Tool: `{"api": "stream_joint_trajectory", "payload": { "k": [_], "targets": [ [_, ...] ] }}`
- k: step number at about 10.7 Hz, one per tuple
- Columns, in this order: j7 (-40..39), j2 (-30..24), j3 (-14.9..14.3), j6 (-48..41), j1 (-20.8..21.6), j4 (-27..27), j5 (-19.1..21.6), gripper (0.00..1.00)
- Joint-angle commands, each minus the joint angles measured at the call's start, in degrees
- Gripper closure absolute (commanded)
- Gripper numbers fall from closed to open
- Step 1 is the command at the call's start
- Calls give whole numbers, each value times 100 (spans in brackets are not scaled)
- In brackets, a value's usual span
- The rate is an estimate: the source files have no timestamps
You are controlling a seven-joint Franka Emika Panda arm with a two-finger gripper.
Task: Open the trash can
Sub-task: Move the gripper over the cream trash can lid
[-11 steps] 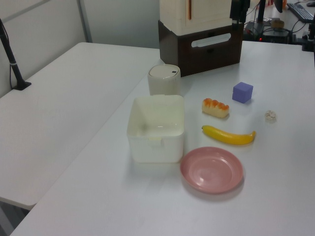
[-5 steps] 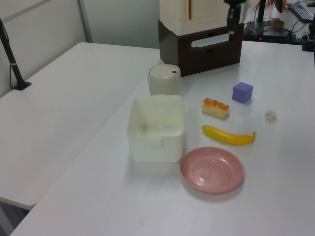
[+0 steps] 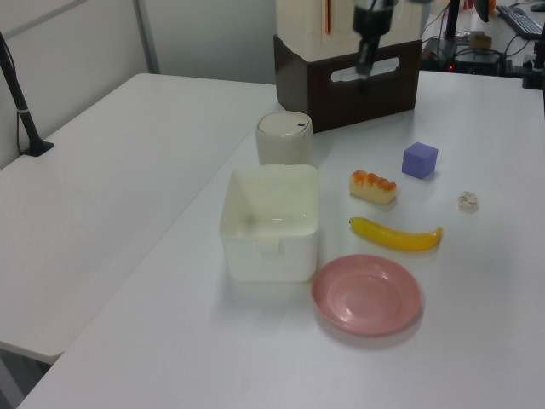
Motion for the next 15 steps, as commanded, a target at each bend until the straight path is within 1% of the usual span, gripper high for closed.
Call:
{"api": "stream_joint_trajectory", "payload": {
  "k": [1,2,3,4,5,6,8,9,10,15],
  "targets": [
    [375,356,-48,322,82,213,-171,100],
    [541,548,-66,566,169,319,-206,100],
    [882,715,-66,969,187,346,-433,100],
    [1390,839,-75,1391,188,364,-652,100],
    [1752,901,-75,1682,188,382,-820,100],
    [1860,919,-75,1772,188,373,-935,100],
    [1931,1121,-75,1930,188,382,-971,100],
    [2010,1226,-83,2236,188,382,-971,100],
    [2054,1270,-92,2360,188,382,-997,100],
    [2318,1561,-92,3011,170,364,-1559,100]
  ]
}}
